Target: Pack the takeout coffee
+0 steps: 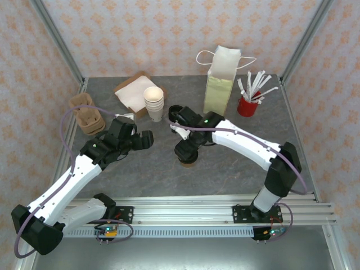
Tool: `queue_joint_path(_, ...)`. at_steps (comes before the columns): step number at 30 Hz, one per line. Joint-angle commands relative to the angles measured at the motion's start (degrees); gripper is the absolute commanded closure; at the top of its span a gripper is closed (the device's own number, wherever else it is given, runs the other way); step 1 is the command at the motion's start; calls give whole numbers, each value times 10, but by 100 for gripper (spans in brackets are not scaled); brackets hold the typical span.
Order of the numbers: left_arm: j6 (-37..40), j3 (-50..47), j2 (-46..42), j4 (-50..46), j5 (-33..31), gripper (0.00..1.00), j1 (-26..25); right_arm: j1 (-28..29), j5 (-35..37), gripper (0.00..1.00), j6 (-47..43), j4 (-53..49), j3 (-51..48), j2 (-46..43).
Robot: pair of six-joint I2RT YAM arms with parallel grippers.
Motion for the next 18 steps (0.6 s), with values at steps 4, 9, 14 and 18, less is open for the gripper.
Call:
queue_joint_path(4, -7, -17, -5, 21, 13, 8, 5, -62, -80, 13, 97, 63, -76, -73)
queue_joint_path(9, -2, -9, 3, 21, -4, 8, 6, -43, -38, 5, 150, 89, -88, -62)
queue_joint_path(14, -7, -15, -10, 20, -43, 8, 5, -11, 44, 1, 162, 98, -61, -17)
queue_joint_path(18, -9, -23, -21, 16, -68, 8, 5, 5, 71, 1, 168, 88, -43, 17)
